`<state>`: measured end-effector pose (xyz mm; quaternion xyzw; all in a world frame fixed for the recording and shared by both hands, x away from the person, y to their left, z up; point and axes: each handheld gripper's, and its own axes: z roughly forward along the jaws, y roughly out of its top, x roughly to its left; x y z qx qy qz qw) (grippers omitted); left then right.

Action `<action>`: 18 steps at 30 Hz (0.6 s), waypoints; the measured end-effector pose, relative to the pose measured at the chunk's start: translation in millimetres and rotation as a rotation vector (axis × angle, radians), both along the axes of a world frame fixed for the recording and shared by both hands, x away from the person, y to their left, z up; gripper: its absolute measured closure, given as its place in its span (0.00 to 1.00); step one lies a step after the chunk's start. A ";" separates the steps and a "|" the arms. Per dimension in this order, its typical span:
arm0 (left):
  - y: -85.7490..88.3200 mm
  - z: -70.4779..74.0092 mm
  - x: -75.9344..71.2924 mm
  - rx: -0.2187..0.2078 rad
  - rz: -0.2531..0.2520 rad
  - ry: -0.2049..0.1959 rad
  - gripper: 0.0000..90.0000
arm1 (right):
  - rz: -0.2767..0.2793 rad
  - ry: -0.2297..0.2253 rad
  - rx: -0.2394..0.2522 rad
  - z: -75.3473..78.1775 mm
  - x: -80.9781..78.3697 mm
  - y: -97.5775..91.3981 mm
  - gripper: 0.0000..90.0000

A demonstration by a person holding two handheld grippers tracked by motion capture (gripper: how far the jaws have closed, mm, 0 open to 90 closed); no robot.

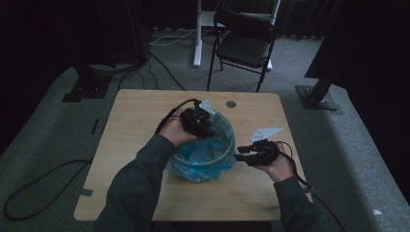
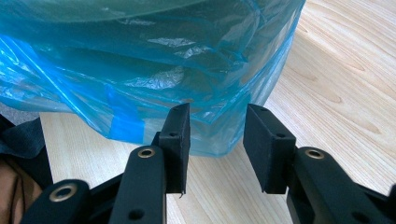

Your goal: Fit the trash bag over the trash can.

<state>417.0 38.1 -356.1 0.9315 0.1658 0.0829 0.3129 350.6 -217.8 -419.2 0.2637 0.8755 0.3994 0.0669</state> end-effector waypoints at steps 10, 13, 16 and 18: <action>-11.4 -6.6 6.5 0.108 0.005 -0.004 0.66 | 0.005 0.001 -0.001 -0.5 0.2 1.3 0.67; -16.4 -9.0 9.2 0.126 0.009 0.000 0.66 | 0.006 0.001 0.000 -0.1 0.0 1.2 0.67; -21.5 -12.2 11.3 0.154 0.012 0.003 0.66 | 0.005 0.001 0.000 -0.2 0.2 0.5 0.67; -24.9 -14.4 12.4 0.171 0.010 0.006 0.66 | 0.007 0.002 -0.001 -0.5 0.1 0.4 0.67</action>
